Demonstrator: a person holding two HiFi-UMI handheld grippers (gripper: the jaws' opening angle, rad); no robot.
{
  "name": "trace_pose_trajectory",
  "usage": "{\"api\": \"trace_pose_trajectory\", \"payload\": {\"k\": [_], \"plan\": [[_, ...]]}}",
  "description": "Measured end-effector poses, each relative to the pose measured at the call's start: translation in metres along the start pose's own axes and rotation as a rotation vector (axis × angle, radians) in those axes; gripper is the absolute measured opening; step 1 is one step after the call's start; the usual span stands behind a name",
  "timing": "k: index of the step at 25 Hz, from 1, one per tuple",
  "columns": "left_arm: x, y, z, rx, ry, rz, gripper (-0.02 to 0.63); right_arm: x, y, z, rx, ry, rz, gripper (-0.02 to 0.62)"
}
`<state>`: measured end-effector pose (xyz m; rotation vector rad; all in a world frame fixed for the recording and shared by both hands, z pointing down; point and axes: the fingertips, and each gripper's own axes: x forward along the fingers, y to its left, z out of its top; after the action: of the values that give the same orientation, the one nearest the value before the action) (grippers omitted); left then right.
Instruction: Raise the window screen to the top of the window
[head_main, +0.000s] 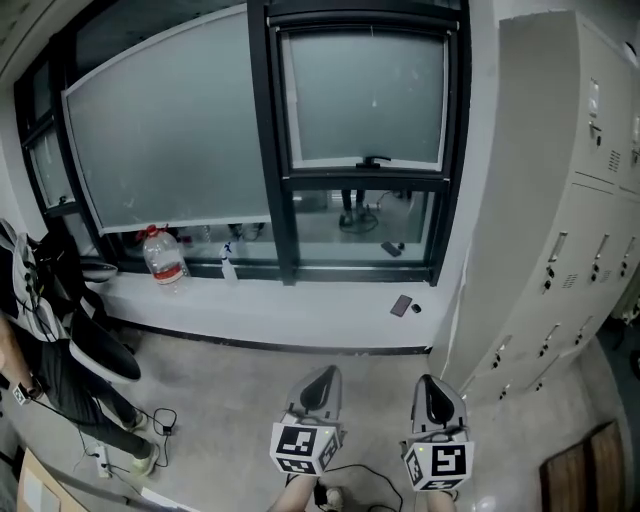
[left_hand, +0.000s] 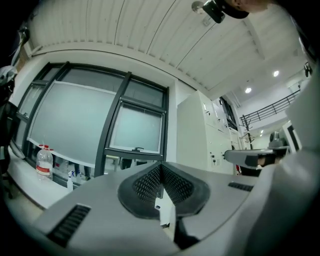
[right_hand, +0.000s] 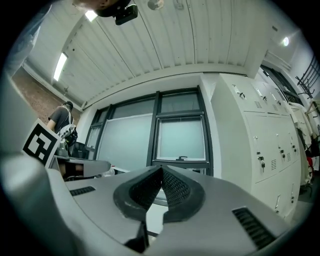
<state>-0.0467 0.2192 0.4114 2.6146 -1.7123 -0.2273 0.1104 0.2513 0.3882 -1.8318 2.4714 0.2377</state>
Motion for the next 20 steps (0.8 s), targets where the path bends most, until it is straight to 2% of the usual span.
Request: {"api": "trace_pose_trajectory", "payload": {"k": [4,7,10,14,20], "plan": [[-0.033,-0.036,0.003,0.000,-0.003,0.035,0.003,-0.047,-0.009,0.006,0.027,0.001,0.022,0.006],[-0.053,-0.053,0.019,0.036,-0.012,0.045,0.003,-0.076,-0.017,0.009,0.044,0.004,0.023,0.006],[-0.072,-0.066,0.039,0.039,-0.039,0.043,0.003,-0.096,-0.021,0.015,0.080,-0.005,0.008,0.006],[-0.105,-0.079,0.051,0.071,-0.080,0.019,0.003,-0.121,-0.003,0.024,0.073,-0.050,0.018,0.006],[-0.154,-0.088,0.035,0.045,-0.046,0.027,0.003,-0.168,0.027,0.015,0.096,-0.030,0.005,0.006]]}}
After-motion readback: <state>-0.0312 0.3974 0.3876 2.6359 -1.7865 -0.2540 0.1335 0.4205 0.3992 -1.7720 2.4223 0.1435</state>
